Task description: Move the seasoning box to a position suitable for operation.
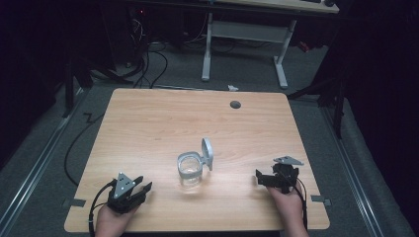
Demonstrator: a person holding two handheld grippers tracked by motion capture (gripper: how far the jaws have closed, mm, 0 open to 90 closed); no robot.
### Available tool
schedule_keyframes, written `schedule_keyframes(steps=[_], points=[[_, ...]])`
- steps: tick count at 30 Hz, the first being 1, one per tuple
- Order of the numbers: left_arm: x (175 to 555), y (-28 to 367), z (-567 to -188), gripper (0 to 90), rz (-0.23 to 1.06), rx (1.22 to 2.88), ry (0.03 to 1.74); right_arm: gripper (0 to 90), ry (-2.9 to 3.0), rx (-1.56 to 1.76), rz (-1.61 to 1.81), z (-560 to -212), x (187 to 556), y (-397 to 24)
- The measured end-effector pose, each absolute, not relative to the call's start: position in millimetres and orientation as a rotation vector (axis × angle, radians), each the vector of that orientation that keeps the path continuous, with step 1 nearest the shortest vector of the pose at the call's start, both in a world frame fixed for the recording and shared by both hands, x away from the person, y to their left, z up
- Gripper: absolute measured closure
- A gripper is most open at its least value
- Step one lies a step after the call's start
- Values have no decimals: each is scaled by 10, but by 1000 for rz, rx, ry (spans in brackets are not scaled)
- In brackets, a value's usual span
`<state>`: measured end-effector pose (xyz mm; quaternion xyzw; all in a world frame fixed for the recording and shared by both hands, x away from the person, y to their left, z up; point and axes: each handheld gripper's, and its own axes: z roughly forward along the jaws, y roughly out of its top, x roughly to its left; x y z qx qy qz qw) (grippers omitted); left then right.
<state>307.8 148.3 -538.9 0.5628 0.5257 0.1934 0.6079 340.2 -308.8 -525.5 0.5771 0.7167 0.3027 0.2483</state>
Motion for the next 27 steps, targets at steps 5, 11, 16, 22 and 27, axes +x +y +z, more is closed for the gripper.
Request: schedule_keyframes(steps=[5, 11, 16, 22, 27], points=[[3099, 1424, -5312, 572, 441, 1255, 1200, 20, 1961, 1454, 932, -5159, 3181, -2993], [3084, 1307, -5277, 571, 426, 1258, 1165, 307, 1934, 1426, 1029, -5100, 3022, -2989], [3084, 1195, -5229, 577, 383, 1245, 1150, 595, 1953, 1366, 1122, -5116, 2973, -2933], [3095, 1079, -5209, 712, 317, 1230, 1161, 738, 1999, 1342, 1145, -5162, 2986, -2862], [3089, 940, -5215, 877, 325, 1253, 1162, 825, 2024, 1329, 1148, -5168, 2972, -2815]])
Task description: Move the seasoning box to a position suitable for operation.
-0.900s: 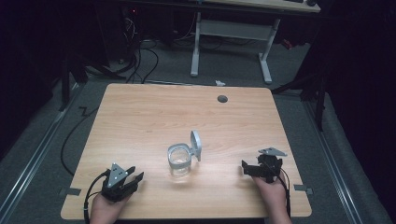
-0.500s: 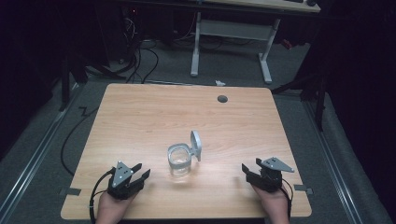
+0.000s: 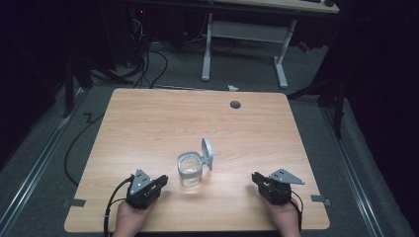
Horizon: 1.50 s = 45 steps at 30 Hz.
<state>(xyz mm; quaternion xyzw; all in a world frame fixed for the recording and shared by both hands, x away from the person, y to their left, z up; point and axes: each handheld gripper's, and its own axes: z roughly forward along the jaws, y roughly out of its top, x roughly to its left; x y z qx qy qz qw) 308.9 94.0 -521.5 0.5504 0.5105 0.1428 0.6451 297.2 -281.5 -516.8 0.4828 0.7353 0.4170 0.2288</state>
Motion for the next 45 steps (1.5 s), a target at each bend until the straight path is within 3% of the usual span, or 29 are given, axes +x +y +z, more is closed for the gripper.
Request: schedule_keyframes(steps=[10, 29, 35, 45], points=[[3136, 667, -5205, 900, 330, 1264, 1152, 881, 2029, 1298, 1158, -5173, 2960, -2816], [3001, 367, -5183, 894, 284, 1318, 1091, 864, 2004, 1329, 1216, -5197, 2960, -2900], [3297, 609, -5193, 900, 354, 1256, 1166, 884, 1979, 1376, 1185, -5212, 2980, -2915], [3700, 511, -5159, 900, 354, 1220, 1183, 890, 1997, 1346, 1175, -5198, 2980, -2861]])
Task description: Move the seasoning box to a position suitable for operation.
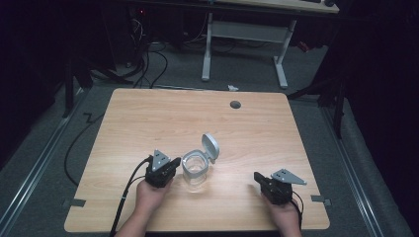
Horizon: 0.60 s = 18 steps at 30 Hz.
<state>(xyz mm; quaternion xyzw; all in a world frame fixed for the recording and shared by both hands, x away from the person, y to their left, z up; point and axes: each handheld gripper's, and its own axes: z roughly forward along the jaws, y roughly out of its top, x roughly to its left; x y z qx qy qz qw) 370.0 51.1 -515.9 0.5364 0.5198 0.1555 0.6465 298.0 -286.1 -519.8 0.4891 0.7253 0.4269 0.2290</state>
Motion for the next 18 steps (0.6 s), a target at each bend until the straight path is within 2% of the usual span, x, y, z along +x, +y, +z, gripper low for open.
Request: schedule_keyframes(steps=[8, 18], points=[[3624, 483, -5154, 900, 341, 1241, 1152, 862, 2006, 1344, 1187, -5206, 2973, -2858], [3297, 353, -5160, 900, 289, 1268, 1084, 864, 2025, 1320, 1182, -5212, 2970, -2817]])
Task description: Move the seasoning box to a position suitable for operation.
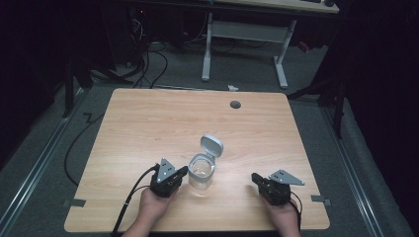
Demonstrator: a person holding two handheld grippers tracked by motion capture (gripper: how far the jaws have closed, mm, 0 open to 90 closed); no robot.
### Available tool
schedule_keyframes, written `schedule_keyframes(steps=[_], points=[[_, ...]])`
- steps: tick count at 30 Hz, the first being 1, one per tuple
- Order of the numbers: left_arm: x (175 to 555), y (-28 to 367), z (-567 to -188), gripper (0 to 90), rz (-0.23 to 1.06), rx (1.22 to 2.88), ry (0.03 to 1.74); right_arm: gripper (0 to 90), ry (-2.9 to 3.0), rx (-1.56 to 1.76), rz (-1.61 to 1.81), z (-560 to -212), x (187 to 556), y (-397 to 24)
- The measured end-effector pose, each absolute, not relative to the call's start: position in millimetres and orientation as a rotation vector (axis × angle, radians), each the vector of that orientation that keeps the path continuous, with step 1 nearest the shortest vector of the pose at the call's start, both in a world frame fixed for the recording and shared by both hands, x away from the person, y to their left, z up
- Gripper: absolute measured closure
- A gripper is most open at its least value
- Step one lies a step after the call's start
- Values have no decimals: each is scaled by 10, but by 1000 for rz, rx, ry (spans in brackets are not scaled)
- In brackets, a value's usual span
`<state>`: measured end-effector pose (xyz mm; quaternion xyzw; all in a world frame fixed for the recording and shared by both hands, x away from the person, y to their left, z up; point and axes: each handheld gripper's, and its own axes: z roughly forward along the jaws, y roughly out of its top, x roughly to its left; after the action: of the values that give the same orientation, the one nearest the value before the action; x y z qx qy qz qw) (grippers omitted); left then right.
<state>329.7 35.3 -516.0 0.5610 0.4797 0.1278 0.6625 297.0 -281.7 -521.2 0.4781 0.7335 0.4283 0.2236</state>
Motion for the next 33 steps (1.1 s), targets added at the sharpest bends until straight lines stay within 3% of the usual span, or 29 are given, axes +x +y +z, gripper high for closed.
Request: schedule_keyframes(steps=[33], points=[[3085, 231, -5211, 877, 256, 1288, 1042, 860, 2058, 1288, 1167, -5245, 2959, -2708]])
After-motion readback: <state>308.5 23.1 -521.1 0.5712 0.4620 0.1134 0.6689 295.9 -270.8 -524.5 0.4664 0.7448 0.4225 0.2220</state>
